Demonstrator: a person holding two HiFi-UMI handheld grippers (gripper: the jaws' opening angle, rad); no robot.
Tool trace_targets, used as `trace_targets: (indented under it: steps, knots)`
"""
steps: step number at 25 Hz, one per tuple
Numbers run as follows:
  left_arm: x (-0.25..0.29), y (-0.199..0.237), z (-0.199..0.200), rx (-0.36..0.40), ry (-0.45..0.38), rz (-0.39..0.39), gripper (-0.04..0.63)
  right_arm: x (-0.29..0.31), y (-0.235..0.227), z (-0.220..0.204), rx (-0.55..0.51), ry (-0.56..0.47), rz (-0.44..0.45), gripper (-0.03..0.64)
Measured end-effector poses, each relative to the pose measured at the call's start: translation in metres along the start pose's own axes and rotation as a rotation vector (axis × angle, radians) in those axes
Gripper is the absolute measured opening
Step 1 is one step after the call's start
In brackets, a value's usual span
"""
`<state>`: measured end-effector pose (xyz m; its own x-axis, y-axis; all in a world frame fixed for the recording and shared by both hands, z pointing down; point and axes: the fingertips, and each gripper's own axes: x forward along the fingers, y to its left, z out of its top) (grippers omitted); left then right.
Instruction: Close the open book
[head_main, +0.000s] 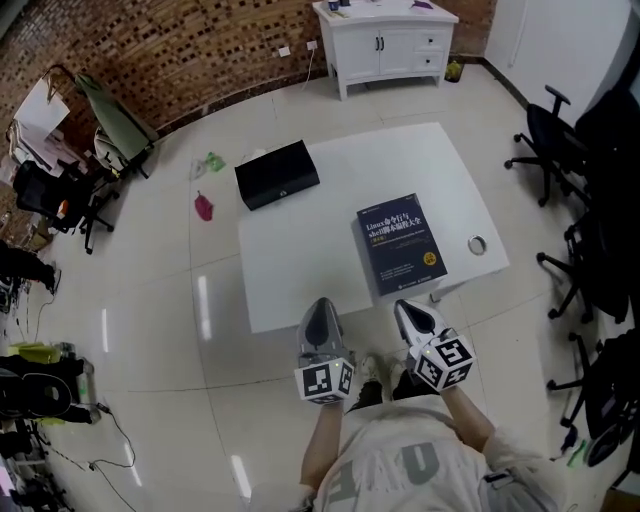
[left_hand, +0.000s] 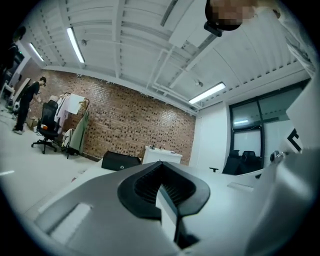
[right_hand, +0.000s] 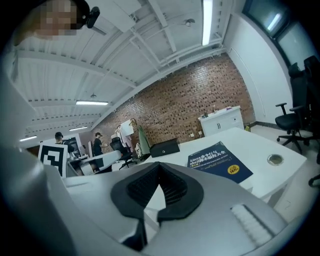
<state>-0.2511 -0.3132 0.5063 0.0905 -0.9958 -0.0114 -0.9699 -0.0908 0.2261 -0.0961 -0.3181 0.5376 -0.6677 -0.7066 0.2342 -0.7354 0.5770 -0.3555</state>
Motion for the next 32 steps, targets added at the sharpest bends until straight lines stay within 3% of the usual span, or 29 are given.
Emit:
trace_targets:
  steps: [6,12,17,21,26,29,32]
  knots:
    - [-0.024,-0.005,0.024,0.029,-0.054,0.004,0.009,-0.017,0.026,0.025,-0.057,-0.090,0.024,0.005]
    - [-0.077,-0.035,0.040,0.053,-0.082,-0.009,0.009,-0.086,0.040,0.020,-0.069,-0.149,0.013,0.005]
    - [-0.164,-0.078,0.026,0.071,-0.097,0.003,0.009,-0.185,0.045,-0.018,-0.022,-0.209,-0.027,0.005]
    - [-0.255,-0.125,-0.005,0.070,-0.087,0.015,0.009,-0.269,0.057,-0.071,0.001,-0.199,-0.042,0.005]
    - [-0.354,-0.166,-0.030,0.084,-0.066,0.028,0.005,-0.350,0.096,-0.098,0.002,-0.222,0.054,0.005]
    - [-0.398,-0.171,-0.024,0.067,-0.076,0.081,0.005,-0.385,0.116,-0.099,-0.008,-0.221,0.080,0.005]
    - [-0.434,-0.174,0.005,0.061,-0.144,0.109,0.006,-0.411,0.138,-0.097,-0.016,-0.214,0.093,0.005]
